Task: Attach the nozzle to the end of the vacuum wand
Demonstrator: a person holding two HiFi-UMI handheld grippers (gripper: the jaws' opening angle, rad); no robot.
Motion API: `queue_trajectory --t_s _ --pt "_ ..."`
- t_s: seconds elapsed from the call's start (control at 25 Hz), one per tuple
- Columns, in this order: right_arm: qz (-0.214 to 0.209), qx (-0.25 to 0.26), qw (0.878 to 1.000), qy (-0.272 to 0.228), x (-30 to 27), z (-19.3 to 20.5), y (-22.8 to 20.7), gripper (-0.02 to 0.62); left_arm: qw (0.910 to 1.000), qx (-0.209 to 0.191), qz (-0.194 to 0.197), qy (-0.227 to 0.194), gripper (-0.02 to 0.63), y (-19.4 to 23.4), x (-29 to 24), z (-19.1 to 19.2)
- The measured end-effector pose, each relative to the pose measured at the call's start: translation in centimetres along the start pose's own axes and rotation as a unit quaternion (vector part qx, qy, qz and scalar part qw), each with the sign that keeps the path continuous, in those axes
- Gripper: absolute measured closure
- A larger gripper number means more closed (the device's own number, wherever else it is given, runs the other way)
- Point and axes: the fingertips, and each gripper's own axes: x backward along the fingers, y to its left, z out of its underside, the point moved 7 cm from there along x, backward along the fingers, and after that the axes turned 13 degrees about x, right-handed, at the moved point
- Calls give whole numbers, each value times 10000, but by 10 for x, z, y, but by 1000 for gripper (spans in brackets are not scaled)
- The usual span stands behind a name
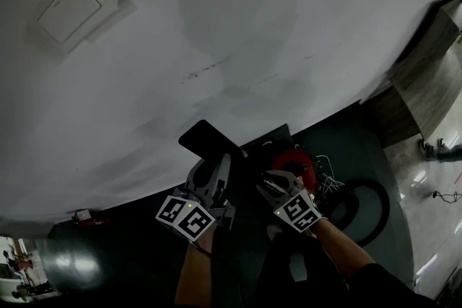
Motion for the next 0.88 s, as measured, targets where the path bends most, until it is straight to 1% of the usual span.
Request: queue_trajectory --t_s 0.08,0.16,0.36,0.44,0.68,0.76,0.88 --pt "52 -70 10000 4 0 0 -9 451 10000 4 -18 -71 518 -2 5 4" --pt "-1 -19 10000 23 0 -1 -15 451 9999 -44 -31 -88 518 -3 7 6" --pt "-96 109 9999 52 -1 -2 -10 451 9998 -198 31 72 518 -5 -4 1" --pt "-117 140 9998 79 -1 0 -9 451 9998 -150 38 80 518 -2 -6 1" --pt "-302 352 9988 179 -3 1 -4 451 9996 240 33 133 518 15 -9 -1" --pt "-370 341 9986 148 -6 1 4 451 9996 237 15 156 518 15 -9 0" --pt "-340 197 9991 139 -10 3 8 451 9999 84 1 105 518 12 -5 4"
